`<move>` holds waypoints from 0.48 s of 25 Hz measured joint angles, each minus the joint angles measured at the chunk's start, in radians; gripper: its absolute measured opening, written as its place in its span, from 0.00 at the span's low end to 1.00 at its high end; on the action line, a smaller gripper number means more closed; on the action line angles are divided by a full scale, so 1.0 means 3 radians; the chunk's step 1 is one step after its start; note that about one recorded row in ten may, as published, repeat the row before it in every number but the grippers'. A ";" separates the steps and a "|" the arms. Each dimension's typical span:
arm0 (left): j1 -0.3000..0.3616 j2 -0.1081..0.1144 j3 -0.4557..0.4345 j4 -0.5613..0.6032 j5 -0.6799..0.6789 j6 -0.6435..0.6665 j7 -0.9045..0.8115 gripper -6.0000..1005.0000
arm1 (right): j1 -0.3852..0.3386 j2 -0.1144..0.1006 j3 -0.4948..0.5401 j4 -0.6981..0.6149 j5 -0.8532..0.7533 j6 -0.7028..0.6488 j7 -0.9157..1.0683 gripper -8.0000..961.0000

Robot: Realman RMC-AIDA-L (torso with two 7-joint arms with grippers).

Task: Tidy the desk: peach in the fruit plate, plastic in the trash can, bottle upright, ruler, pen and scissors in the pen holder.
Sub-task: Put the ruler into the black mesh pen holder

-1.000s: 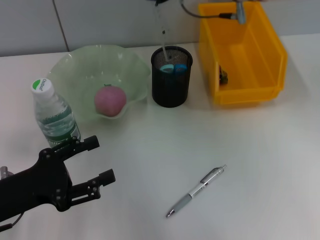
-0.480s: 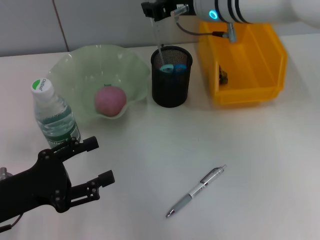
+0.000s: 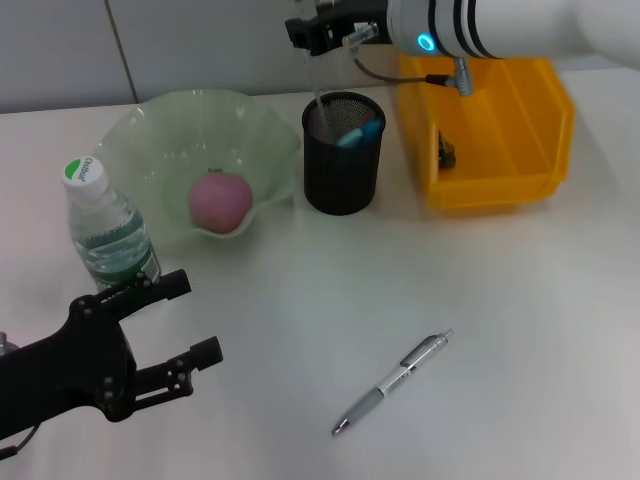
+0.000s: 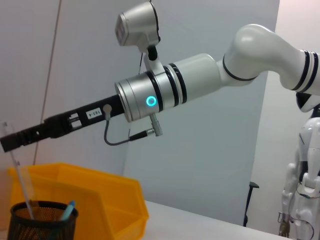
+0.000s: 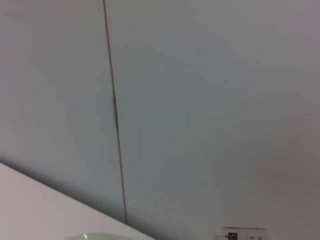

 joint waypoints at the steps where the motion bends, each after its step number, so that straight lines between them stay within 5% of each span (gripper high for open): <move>1: 0.0004 0.0002 -0.0013 0.0003 0.0000 0.0000 0.0001 0.84 | 0.0000 -0.0001 -0.0001 0.0002 -0.0001 -0.0014 0.0000 0.56; 12: 0.0015 0.0006 -0.0046 0.0022 0.0000 0.0000 0.0003 0.84 | -0.0135 -0.0004 0.0002 -0.0169 -0.0003 -0.0112 0.0000 0.59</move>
